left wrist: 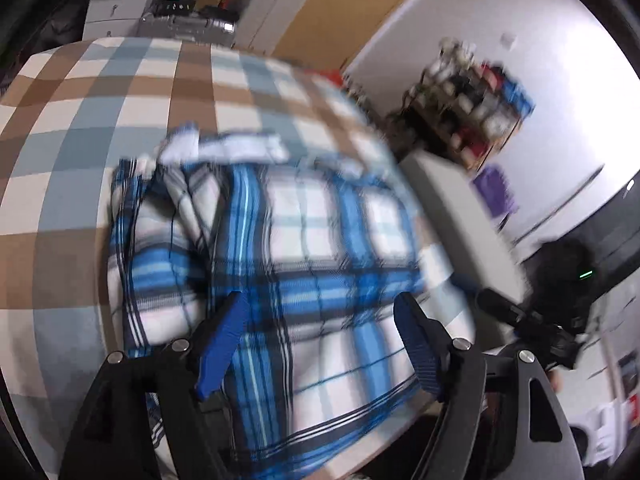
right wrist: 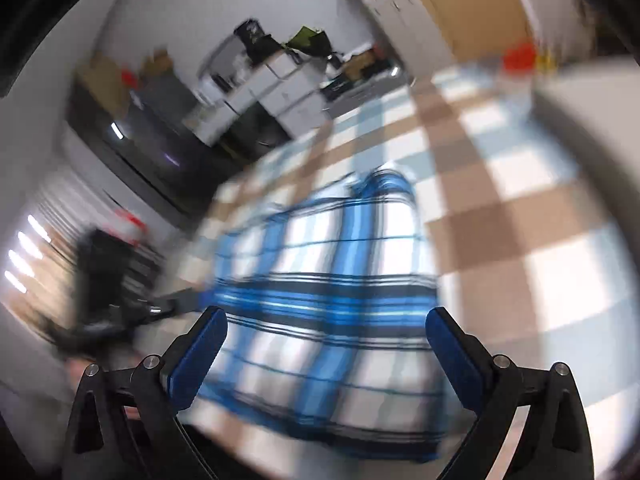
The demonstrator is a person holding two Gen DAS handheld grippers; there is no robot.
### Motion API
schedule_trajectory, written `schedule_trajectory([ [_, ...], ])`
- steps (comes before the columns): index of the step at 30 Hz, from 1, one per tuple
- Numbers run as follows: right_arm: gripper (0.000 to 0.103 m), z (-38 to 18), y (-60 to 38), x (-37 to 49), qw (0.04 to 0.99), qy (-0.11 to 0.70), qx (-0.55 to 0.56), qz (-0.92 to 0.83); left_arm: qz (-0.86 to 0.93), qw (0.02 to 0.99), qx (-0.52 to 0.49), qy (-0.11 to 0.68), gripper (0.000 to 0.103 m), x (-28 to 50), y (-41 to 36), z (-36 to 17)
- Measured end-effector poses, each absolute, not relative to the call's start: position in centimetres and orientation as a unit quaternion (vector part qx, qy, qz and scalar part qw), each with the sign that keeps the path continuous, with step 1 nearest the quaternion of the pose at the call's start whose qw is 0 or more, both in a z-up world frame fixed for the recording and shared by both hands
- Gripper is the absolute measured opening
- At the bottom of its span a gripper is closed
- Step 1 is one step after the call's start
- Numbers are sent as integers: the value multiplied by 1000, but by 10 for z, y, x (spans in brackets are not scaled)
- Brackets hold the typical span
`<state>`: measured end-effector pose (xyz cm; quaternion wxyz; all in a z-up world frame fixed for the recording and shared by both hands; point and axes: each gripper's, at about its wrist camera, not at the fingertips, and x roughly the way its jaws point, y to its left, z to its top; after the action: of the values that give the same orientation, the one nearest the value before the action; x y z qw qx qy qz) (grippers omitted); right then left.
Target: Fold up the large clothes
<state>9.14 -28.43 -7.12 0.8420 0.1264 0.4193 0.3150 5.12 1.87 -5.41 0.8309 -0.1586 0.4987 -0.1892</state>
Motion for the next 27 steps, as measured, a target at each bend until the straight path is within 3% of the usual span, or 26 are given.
schedule_trajectory([
  [5,101,-105,-234,90,836,479,-18,268,-165,832,-133,512,71,52,27,-80],
  [9,100,-101,-257,90,832,480,28,277,-152,837,-161,501,71,45,40,-58],
  [12,99,-80,-277,92,845,437,87,296,-169,847,-187,467,71,34,49,-42],
  [15,100,-64,-277,91,864,403,83,290,-198,832,-190,483,71,35,42,-52],
  [21,100,-103,-221,88,844,460,-70,268,-176,837,-62,514,71,40,3,-81],
  [27,100,-102,-236,95,842,467,-24,270,-106,867,32,486,71,28,-18,-68],
])
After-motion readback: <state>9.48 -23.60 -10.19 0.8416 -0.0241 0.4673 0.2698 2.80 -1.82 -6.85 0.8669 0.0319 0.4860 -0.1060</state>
